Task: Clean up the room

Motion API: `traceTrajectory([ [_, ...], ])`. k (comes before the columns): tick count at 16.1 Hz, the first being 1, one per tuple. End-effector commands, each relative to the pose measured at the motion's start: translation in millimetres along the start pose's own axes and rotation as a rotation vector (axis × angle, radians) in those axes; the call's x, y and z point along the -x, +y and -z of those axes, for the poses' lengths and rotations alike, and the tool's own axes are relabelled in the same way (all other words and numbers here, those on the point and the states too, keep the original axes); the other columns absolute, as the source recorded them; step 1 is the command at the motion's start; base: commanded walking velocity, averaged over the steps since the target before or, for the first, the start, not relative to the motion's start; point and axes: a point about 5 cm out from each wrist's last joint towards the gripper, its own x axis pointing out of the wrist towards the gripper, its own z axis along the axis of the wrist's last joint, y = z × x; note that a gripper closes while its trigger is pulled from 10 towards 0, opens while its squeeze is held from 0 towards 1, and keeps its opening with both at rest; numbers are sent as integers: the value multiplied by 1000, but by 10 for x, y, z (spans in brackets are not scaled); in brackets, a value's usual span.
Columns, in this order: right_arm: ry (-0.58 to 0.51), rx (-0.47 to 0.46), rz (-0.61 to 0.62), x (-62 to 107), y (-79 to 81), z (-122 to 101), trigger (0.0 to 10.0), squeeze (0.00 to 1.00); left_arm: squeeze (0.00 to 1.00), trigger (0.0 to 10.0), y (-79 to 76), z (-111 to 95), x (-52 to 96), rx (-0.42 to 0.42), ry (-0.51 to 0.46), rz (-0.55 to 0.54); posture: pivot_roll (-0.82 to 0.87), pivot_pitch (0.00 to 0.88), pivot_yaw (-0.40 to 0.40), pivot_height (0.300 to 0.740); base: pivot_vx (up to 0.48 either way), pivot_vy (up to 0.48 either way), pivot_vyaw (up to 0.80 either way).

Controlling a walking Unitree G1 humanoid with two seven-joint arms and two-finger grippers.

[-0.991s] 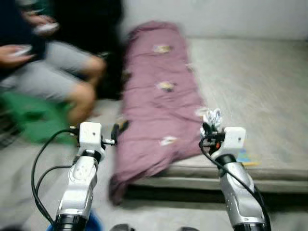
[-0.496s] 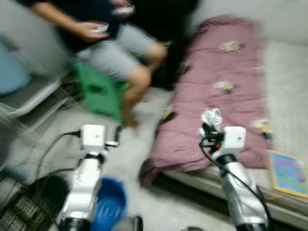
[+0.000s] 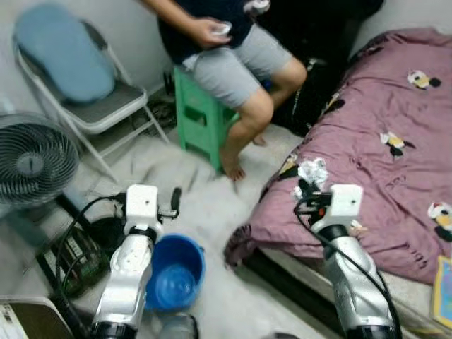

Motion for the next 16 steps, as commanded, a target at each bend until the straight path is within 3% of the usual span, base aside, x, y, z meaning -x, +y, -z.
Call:
traceTrajectory([
  [1, 8, -17, -37, -43, 85, 16, 10000, 0, 0, 10000, 121, -8, 31, -15, -1, -53, 28, 48, -15, 740, 0, 0, 0],
  [4, 5, -18, -97, -175, 212, -15, 10000, 0, 0, 10000, 203, 57, 128, -13, 13, -105, 69, 38, -49, 740, 0, 0, 0],
  [7, -1, -10, -97, -205, 198, -32, 10000, 0, 0, 10000, 193, 62, 118, 14, 24, -111, 53, 40, -38, 740, 0, 0, 0],
  [16, -5, -3, -51, -120, 70, -10, 10000, 0, 0, 10000, 56, 23, 12, 23, 21, -40, 7, 41, -12, 740, 0, 382, 0],
])
